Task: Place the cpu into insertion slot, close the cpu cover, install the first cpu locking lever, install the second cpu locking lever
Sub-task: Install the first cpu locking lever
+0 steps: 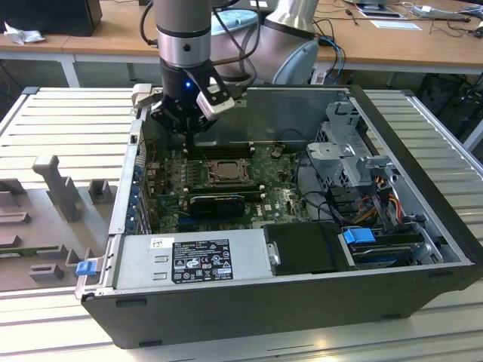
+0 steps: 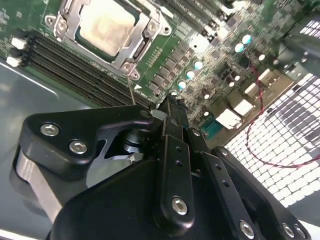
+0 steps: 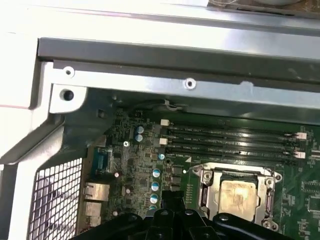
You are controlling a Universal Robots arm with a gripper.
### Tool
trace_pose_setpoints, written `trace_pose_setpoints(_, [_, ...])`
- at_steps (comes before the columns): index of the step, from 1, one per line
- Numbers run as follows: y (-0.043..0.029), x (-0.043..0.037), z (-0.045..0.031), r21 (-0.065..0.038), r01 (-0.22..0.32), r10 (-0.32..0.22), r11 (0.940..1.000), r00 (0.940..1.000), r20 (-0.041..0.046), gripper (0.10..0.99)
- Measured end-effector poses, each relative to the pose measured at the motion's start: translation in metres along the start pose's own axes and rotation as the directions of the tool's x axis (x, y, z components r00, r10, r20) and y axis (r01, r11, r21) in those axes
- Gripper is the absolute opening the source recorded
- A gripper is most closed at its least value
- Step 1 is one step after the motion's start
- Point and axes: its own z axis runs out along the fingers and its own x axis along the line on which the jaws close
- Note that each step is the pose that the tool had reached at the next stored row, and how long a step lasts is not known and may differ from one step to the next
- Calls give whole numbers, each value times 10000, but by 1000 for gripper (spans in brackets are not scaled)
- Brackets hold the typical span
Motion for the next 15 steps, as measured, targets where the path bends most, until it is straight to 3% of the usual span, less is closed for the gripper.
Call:
trace_pose_setpoints(4, [137,-1,44,-23,0,0,10000,10000,3,106])
trace_pose_setpoints(8, [192,-42,51,-24,2,-2,10000,10000,2,106])
trace_pose_setpoints(11, [188,-170,52,-25,0,0,10000,10000,1,106])
trace_pose_setpoints(15, [171,-432,68,-26,0,0,10000,10000,-20,106])
